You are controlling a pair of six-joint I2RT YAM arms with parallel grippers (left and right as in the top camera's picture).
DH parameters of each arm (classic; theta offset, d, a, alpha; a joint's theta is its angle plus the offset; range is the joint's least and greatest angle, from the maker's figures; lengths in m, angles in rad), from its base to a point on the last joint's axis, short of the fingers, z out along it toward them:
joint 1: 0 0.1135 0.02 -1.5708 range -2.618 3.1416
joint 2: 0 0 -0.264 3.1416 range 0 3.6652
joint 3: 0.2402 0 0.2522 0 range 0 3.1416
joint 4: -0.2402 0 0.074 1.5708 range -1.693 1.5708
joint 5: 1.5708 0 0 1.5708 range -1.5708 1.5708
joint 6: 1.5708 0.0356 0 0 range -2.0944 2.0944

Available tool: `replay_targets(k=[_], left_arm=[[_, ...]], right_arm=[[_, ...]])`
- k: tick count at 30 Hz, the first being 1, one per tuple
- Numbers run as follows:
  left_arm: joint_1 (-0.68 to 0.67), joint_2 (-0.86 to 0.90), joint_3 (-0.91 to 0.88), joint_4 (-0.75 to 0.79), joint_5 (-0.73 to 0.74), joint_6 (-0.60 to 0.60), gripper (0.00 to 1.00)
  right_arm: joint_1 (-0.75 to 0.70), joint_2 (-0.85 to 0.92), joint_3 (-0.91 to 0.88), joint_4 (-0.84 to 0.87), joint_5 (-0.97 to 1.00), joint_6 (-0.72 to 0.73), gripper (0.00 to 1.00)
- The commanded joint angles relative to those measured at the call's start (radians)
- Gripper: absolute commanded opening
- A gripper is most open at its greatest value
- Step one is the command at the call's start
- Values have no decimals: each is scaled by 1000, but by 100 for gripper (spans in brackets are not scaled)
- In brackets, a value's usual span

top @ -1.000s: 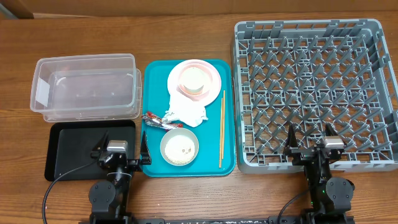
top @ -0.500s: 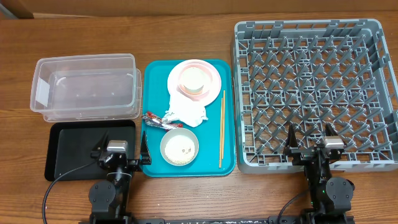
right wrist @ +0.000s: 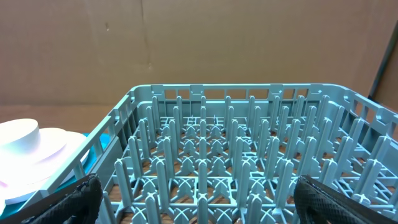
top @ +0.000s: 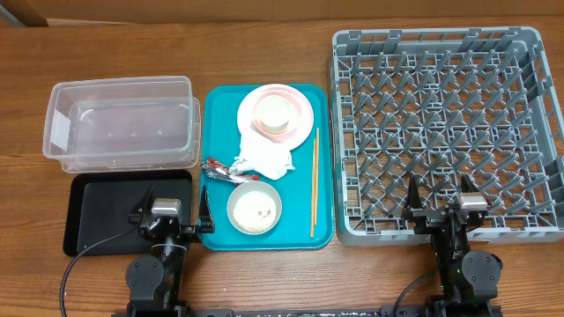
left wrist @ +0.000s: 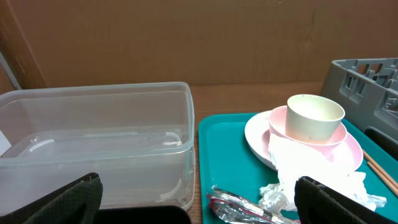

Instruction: Sort waste into correct bins and load items into the dishwasher

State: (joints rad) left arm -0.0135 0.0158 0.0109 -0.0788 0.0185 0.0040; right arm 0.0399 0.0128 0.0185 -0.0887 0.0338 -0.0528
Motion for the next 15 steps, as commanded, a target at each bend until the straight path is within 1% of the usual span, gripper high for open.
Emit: replay_targets(k=[1,5,10,15], left_arm=[[0,-10,-6,5,-3,21,100],[1,-10,-6,20,-13,26,100],[1,-10,9,39,113,3,100],[1,-10,77,19,142,-110,100]], right_arm=[[-2,-10,-10,8,9,0,100],[-2,-10,-10,8,9,0,100],[-2,-10,-10,8,9,0,100],[-2,-10,-10,8,9,0,100]])
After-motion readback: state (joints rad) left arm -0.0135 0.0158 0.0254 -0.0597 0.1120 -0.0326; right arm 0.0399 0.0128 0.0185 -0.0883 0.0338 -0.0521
